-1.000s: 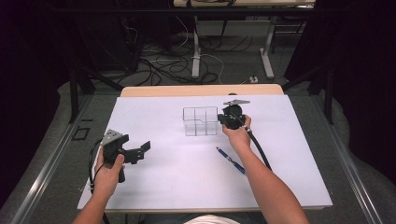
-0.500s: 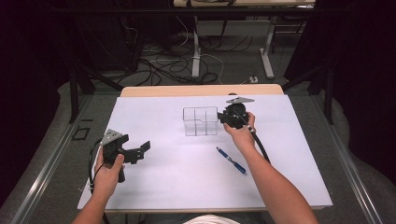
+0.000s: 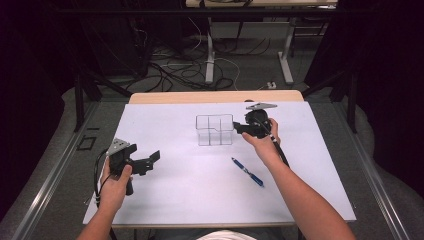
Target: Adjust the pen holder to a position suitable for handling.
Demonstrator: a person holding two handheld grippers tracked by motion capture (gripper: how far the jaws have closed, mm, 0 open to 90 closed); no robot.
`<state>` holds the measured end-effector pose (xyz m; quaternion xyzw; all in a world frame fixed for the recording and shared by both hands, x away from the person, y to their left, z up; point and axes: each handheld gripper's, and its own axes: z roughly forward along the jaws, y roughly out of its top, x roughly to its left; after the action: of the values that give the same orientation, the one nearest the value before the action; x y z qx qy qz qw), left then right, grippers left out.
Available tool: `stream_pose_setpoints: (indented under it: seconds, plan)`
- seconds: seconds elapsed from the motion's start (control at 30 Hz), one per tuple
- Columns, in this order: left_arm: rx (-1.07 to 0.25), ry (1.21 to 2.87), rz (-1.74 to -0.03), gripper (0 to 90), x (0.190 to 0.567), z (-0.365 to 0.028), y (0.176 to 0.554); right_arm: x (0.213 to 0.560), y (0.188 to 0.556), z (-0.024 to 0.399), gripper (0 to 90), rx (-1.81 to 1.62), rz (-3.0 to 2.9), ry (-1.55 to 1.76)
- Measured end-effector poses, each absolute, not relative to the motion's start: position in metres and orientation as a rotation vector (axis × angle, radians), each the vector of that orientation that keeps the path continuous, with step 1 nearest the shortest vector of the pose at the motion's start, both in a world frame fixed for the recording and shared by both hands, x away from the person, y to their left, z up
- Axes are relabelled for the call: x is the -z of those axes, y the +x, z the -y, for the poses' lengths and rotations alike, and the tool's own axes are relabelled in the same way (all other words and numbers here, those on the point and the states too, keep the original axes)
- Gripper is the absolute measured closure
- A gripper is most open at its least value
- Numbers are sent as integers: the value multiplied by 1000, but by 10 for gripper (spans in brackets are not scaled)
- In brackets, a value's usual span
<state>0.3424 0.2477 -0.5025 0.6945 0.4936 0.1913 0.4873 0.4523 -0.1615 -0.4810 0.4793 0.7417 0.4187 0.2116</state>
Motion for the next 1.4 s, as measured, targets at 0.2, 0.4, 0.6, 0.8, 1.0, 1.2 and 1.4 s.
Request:
stream_pose_setpoints:
  seconds: [0.2,0.4,0.6,0.8,1.0,1.2,1.4]
  plan:
    - [-459,1696,-1196,6,503,-247,343,474,444,163,329,-1173,-2110,1307]
    - [-456,1699,-1197,6,503,-247,342,468,435,169,277,-1225,-2131,1274]
    - [-458,1697,-1198,6,503,-246,341,461,423,173,266,-1203,-2158,1243]
    - [-466,1702,-1189,7,502,-245,340,456,413,174,239,-1167,-2189,1198]
    - [-465,1706,-1188,7,502,-245,340,456,408,173,240,-1142,-2242,1188]
    - [-466,1705,-1186,6,502,-244,340,459,403,172,240,-1099,-2316,1174]
    - [-465,1706,-1186,6,502,-244,339,460,397,172,244,-1041,-2375,1137]
